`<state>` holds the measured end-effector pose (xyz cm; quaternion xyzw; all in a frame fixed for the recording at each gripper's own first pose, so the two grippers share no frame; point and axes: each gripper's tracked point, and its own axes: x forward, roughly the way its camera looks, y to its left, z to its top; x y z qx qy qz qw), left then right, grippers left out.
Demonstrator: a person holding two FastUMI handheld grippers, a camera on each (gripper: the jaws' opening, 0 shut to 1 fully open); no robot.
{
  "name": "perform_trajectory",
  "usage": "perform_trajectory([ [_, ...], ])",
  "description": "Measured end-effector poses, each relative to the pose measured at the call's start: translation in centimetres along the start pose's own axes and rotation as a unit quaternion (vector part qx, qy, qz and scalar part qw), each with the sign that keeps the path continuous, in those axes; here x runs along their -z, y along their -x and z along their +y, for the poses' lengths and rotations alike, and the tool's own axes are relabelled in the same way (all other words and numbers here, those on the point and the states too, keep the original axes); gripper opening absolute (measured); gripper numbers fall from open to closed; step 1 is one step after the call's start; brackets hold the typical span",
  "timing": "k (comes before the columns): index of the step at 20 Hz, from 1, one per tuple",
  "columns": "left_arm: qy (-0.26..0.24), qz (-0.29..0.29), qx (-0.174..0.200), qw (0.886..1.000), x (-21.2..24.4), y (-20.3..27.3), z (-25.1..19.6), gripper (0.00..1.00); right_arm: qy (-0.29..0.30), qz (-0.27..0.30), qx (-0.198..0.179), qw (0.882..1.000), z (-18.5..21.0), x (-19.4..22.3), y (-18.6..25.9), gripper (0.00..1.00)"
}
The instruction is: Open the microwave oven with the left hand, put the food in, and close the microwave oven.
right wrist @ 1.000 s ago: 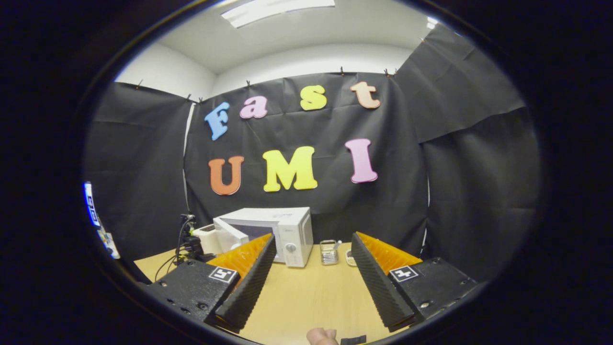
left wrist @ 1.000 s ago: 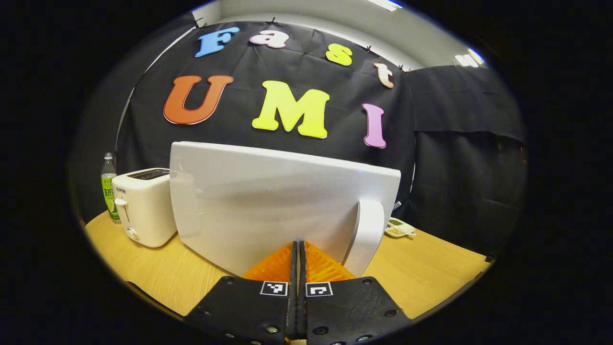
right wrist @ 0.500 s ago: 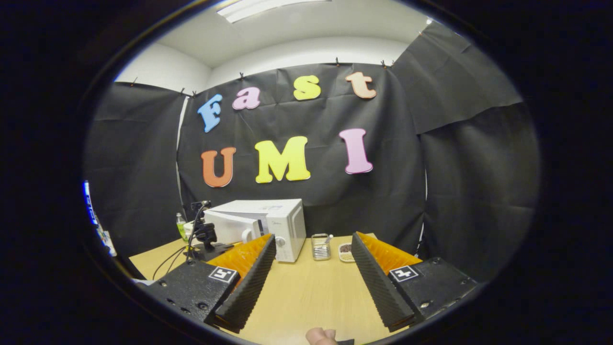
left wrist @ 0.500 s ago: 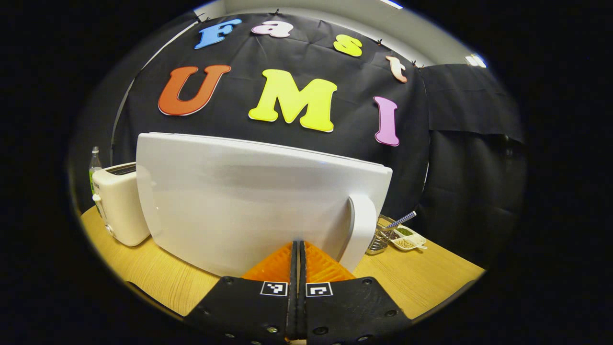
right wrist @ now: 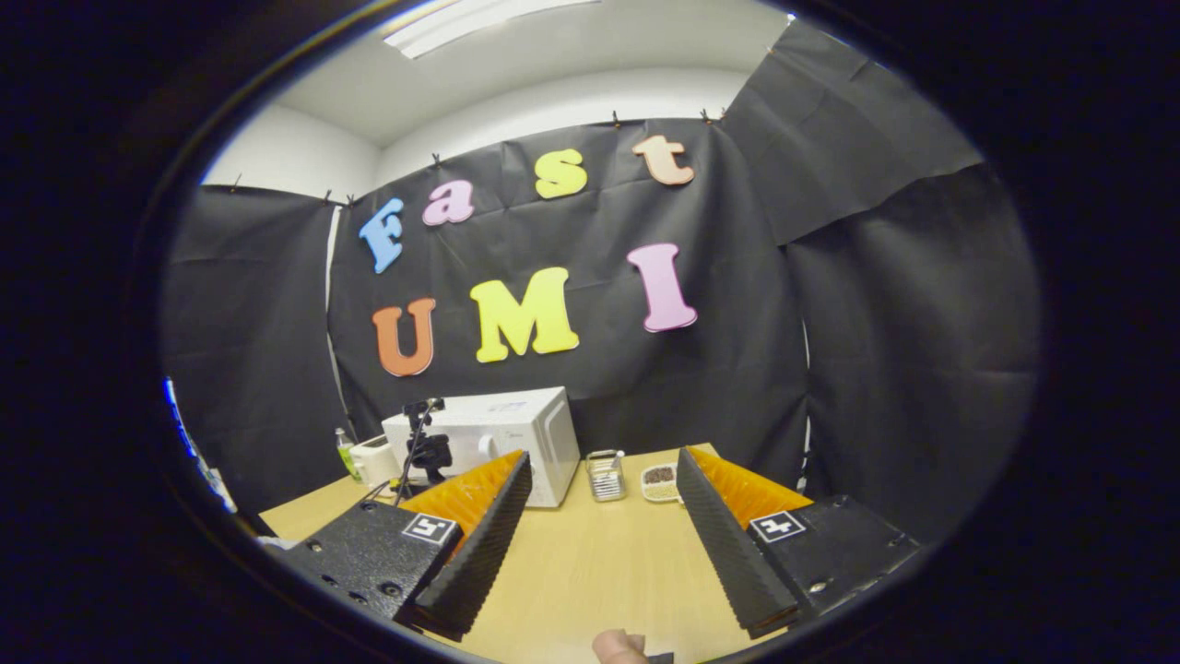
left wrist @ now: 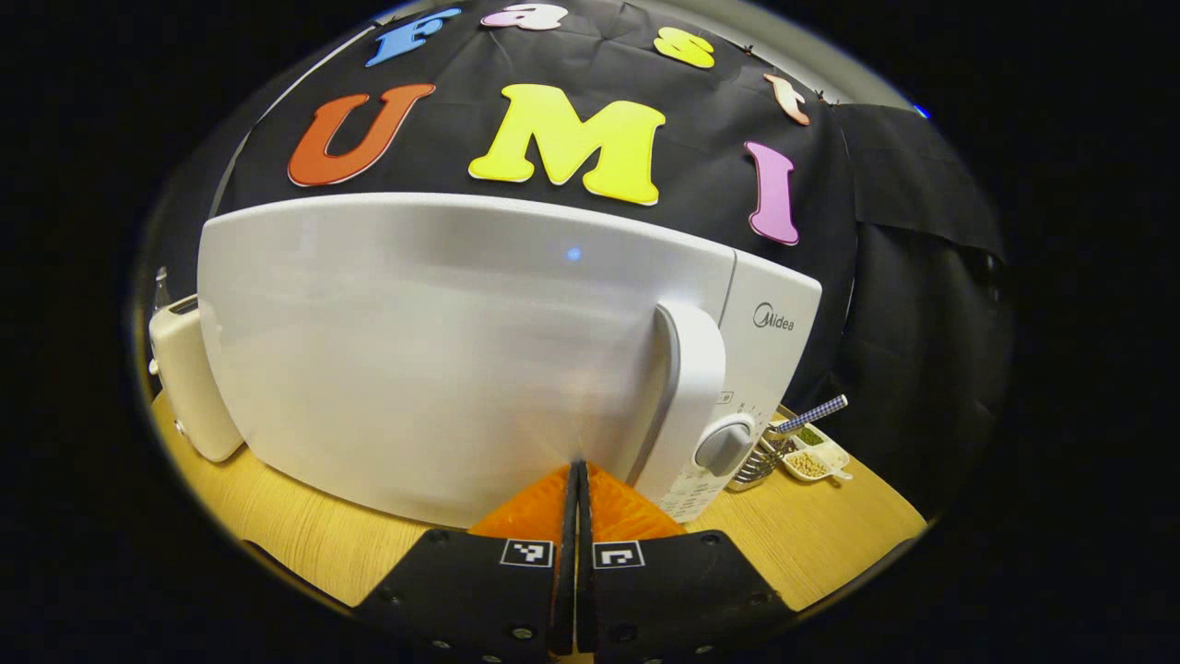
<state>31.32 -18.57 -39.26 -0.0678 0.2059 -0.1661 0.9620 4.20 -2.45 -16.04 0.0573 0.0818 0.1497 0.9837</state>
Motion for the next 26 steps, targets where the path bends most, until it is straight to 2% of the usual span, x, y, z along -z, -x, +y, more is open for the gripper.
perform_trajectory([
  [1,0.001,0.009,0.005,1.000,0.4,0.2,-0.1,0.01,0.002,-0.002,0.005,1.000,-0.2,-0.1,0.2,0.91],
  [2,0.006,0.007,0.008,1.000,0.1,0.2,-0.1,0.01,0.004,-0.002,0.008,1.000,-0.2,0.0,0.6,1.00],
  [5,0.042,0.025,0.001,0.999,0.3,0.1,0.1,0.01,0.003,0.005,0.004,1.000,0.8,0.4,1.4,1.00],
  [8,0.042,0.036,-0.011,0.998,0.7,0.5,-0.1,0.01,0.008,0.008,0.000,1.000,1.6,0.6,2.4,1.00],
  [10,0.044,0.044,-0.005,0.998,1.2,1.5,-0.8,0.00,0.006,0.010,0.006,1.000,1.6,0.7,2.6,1.00],
  [11,0.042,0.045,-0.007,0.998,1.4,2.2,-0.8,0.00,0.003,0.014,0.009,1.000,1.7,0.9,2.8,0.91],
  [12,0.039,0.043,-0.005,0.998,1.3,2.8,-1.0,0.00,-0.002,0.017,0.009,1.000,1.9,1.1,2.9,1.00],
  [15,0.031,0.020,-0.004,0.999,-0.1,6.0,-0.8,0.00,-0.010,0.021,0.011,1.000,2.3,1.7,3.2,1.00],
  [16,0.028,0.013,-0.016,0.999,-0.4,7.1,-0.2,0.00,-0.010,0.018,0.012,1.000,2.4,1.6,3.3,0.91],
  [17,0.029,0.008,-0.020,0.999,-0.7,8.9,0.1,0.01,-0.008,0.010,0.013,1.000,2.6,1.2,3.6,0.91],
  [18,0.034,0.001,-0.026,0.999,-1.4,10.3,0.5,0.12,-0.008,0.002,0.014,1.000,3.0,0.9,3.8,1.00],
  [19,0.034,-0.003,-0.036,0.999,-1.9,11.9,1.1,0.24,-0.005,-0.004,0.013,1.000,3.5,0.6,4.0,1.00],
  [22,0.027,-0.019,-0.075,0.997,-3.1,16.9,3.0,0.96,-0.001,-0.007,0.002,1.000,5.4,0.6,4.5,1.00],
  [24,0.013,-0.042,-0.092,0.995,-5.1,20.8,3.5,0.94,-0.002,-0.008,-0.001,1.000,6.2,0.3,4.9,1.00],
  [25,0.004,-0.060,-0.099,0.993,-6.5,22.8,3.6,0.81,-0.002,-0.009,0.000,1.000,6.5,0.1,5.0,1.00],
  [26,-0.003,-0.071,-0.103,0.992,-8.0,24.9,3.3,0.94,-0.002,-0.011,0.003,1.000,6.7,-0.1,5.1,1.00],
])
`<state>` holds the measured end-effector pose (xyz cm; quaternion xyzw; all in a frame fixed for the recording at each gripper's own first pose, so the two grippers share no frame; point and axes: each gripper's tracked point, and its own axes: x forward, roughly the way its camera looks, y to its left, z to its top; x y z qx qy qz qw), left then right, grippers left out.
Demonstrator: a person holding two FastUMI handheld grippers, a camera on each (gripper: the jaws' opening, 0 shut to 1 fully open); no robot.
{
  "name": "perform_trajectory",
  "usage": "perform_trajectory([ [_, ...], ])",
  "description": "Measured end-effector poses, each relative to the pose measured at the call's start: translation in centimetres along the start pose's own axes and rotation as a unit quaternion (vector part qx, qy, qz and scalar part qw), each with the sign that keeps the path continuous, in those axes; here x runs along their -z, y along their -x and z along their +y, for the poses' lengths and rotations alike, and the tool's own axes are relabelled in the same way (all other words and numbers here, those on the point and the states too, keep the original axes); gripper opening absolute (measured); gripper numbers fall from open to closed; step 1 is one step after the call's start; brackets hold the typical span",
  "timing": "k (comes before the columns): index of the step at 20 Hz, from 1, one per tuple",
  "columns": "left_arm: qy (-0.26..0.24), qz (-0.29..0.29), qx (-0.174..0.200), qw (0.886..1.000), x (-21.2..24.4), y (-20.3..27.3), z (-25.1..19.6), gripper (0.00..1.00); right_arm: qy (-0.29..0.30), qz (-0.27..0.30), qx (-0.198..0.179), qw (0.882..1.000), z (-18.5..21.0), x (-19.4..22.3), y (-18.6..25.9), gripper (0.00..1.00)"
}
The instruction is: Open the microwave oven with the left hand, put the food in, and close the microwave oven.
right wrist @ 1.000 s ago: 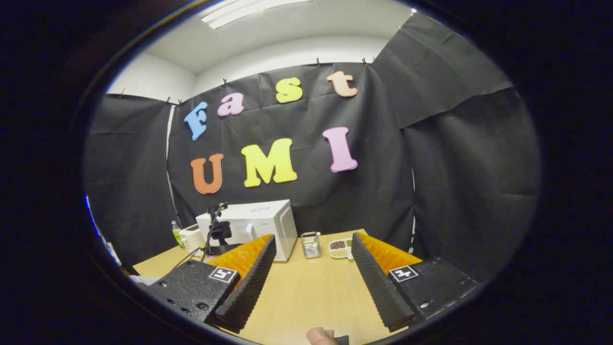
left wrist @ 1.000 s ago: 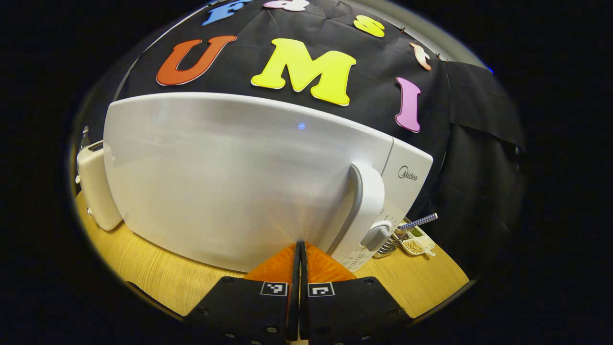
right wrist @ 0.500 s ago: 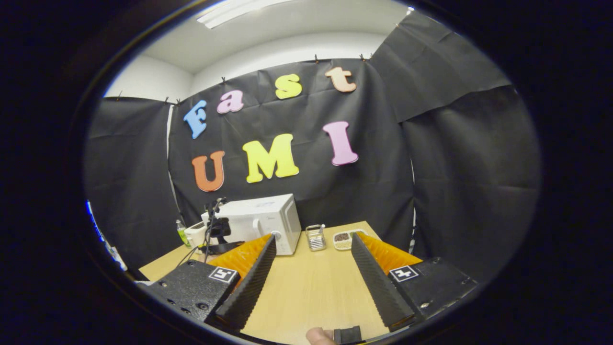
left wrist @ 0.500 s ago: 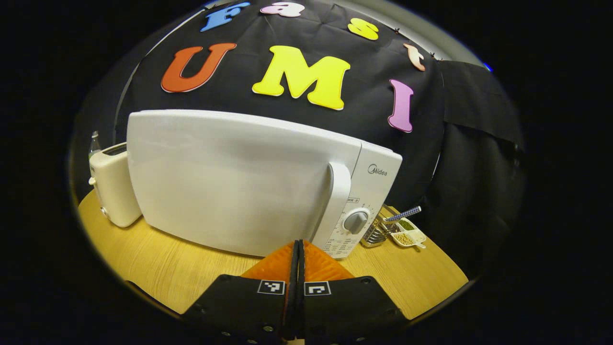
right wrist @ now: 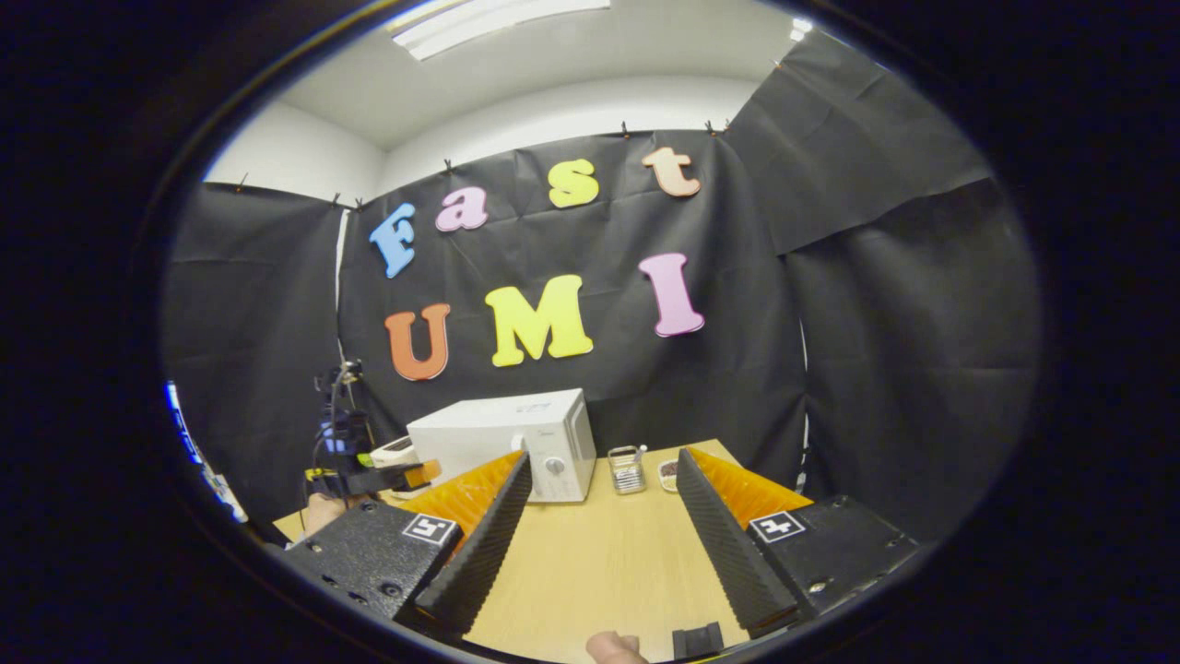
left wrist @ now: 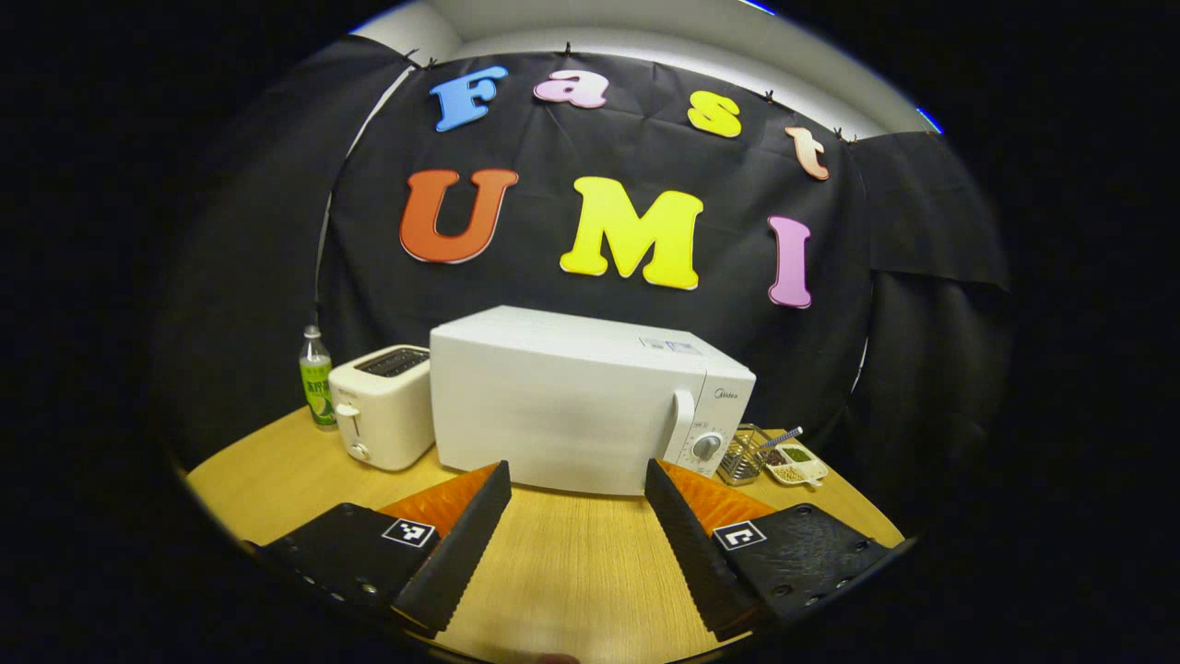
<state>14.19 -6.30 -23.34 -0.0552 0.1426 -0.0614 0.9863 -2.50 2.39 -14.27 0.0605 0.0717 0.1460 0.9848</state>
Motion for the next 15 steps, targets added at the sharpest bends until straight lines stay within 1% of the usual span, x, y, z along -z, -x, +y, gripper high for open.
perform_trajectory([
  [1,-0.002,-0.013,0.002,1.000,-1.4,1.9,0.0,0.81,0.001,-0.001,0.003,1.000,0.2,-0.2,0.2,1.00],
  [2,-0.001,-0.032,0.019,0.999,-3.0,3.8,-0.6,0.94,0.003,-0.001,0.009,1.000,0.4,-0.5,0.4,1.00],
  [3,0.007,-0.043,0.043,0.998,-4.2,5.9,-1.6,0.93,0.004,-0.004,0.012,1.000,0.6,-0.9,0.7,1.00],
  [4,0.016,-0.056,0.058,0.997,-5.5,7.8,-2.3,0.93,0.004,-0.009,0.011,1.000,1.1,-1.4,1.0,0.91],
  [5,0.021,-0.063,0.059,0.996,-6.5,9.5,-2.5,0.93,0.004,-0.013,0.009,1.000,1.6,-1.7,1.3,1.00],
  [8,0.010,-0.083,0.039,0.996,-8.9,14.1,-2.1,0.93,0.011,-0.019,0.007,1.000,2.2,-2.3,1.9,1.00],
  [10,-0.009,-0.095,0.040,0.995,-9.7,16.5,-2.6,0.93,0.014,-0.023,0.005,1.000,2.7,-2.7,2.3,1.00],
  [15,-0.050,-0.100,0.029,0.993,-8.8,20.3,-3.1,0.93,0.021,-0.028,-0.003,0.999,3.7,-3.2,2.9,1.00],
])
